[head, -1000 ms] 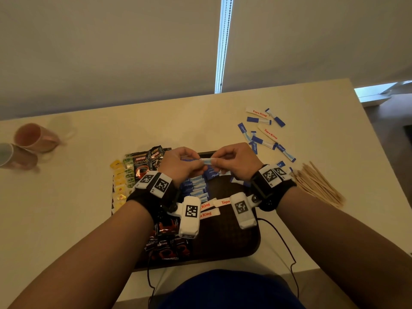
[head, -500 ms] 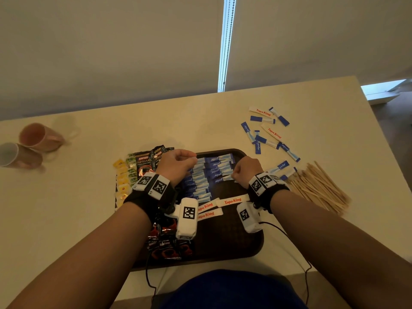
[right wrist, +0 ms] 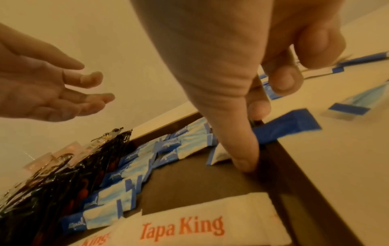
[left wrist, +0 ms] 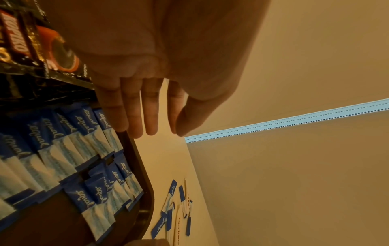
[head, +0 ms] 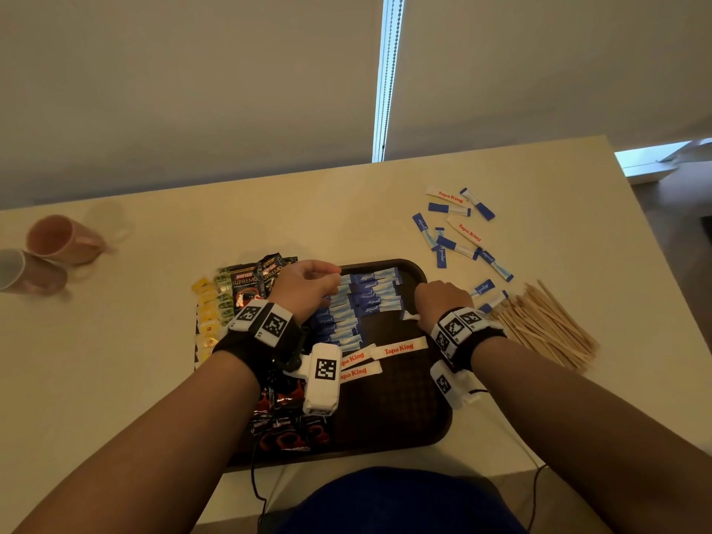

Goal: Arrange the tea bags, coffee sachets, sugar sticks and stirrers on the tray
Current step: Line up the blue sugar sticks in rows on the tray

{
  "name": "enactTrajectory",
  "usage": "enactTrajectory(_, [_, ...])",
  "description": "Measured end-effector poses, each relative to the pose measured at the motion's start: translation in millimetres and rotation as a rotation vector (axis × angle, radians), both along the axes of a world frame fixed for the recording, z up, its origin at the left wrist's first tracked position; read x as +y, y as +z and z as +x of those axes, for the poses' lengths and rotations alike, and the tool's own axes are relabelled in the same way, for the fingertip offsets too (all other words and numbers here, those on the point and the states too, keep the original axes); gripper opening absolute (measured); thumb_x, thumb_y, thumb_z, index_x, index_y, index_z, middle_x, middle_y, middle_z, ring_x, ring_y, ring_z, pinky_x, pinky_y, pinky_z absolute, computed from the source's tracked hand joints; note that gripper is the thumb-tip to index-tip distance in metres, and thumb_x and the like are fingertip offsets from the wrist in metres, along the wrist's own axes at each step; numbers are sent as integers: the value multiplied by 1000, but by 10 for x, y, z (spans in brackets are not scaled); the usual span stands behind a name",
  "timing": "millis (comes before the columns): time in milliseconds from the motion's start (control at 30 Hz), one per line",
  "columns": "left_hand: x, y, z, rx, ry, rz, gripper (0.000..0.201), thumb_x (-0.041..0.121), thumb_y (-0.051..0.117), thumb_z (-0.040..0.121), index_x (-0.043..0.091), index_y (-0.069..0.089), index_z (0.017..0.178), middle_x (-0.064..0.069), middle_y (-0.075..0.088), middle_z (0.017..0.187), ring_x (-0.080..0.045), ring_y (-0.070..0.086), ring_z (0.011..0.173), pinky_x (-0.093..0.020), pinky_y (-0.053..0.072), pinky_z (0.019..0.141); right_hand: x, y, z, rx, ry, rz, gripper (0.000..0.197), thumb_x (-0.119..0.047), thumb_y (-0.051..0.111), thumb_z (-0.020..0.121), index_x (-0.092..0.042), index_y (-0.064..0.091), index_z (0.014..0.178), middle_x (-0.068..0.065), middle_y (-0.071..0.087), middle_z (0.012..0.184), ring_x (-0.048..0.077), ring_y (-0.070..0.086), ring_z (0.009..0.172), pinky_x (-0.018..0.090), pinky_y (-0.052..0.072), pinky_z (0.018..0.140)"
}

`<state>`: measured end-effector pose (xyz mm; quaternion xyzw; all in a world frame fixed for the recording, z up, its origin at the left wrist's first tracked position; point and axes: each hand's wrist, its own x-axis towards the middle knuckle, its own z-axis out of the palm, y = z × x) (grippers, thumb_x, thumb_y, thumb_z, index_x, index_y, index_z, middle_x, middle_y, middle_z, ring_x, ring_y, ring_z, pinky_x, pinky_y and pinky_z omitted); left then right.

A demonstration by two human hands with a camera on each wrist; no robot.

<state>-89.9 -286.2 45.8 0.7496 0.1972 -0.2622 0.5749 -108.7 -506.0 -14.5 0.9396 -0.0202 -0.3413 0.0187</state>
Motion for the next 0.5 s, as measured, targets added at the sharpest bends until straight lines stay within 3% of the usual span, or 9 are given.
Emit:
enactTrajectory(100, [-2, 17, -11, -3, -5, 8, 7, 10, 67, 93, 17, 69, 95, -10, 70, 105, -23, 69, 98, -34, 59, 83, 16, -8, 7, -9, -12, 63, 20, -24, 68, 90, -16, 65, 108, 5, 65, 100, 24, 63, 93, 36, 54, 83])
enactTrajectory(167, [13, 27, -21, -8, -38, 20, 8, 11, 67, 93, 18, 69, 96, -11, 71, 106, -24, 69, 99, -37, 59, 86, 12, 15, 37, -11, -46, 239, 20, -30, 69, 89, -17, 72, 105, 2, 69, 98, 19, 63, 91, 32, 54, 82])
enactTrajectory(267, [29, 58, -49, -79, -320, 102, 17, 15, 69, 92, 27, 70, 104, 3, 71, 109, -14, 67, 99, -37, 57, 88, 47, 156, 31, 24, -158, 670, 19, -33, 68, 92, -17, 77, 98, 1, 73, 94, 12, 63, 84, 27, 51, 75])
enactTrajectory(367, [-7, 79, -74, -149, -573, 177, 31, 14, 72, 90, 26, 68, 118, 11, 66, 112, -8, 65, 94, -31, 54, 90, 146, 307, 9, 138, -323, 1008, 15, -27, 63, 96, -17, 74, 95, 9, 74, 87, 18, 69, 77, 31, 60, 70])
enactTrajectory(500, [-36, 74, -71, -166, -449, 177, 12, 16, 74, 89, 20, 75, 101, 2, 73, 85, -17, 72, 75, -38, 62, 77, 217, 386, 15, 236, -402, 1164, 19, -19, 56, 99, -8, 71, 103, 11, 73, 86, 18, 69, 74, 25, 57, 64])
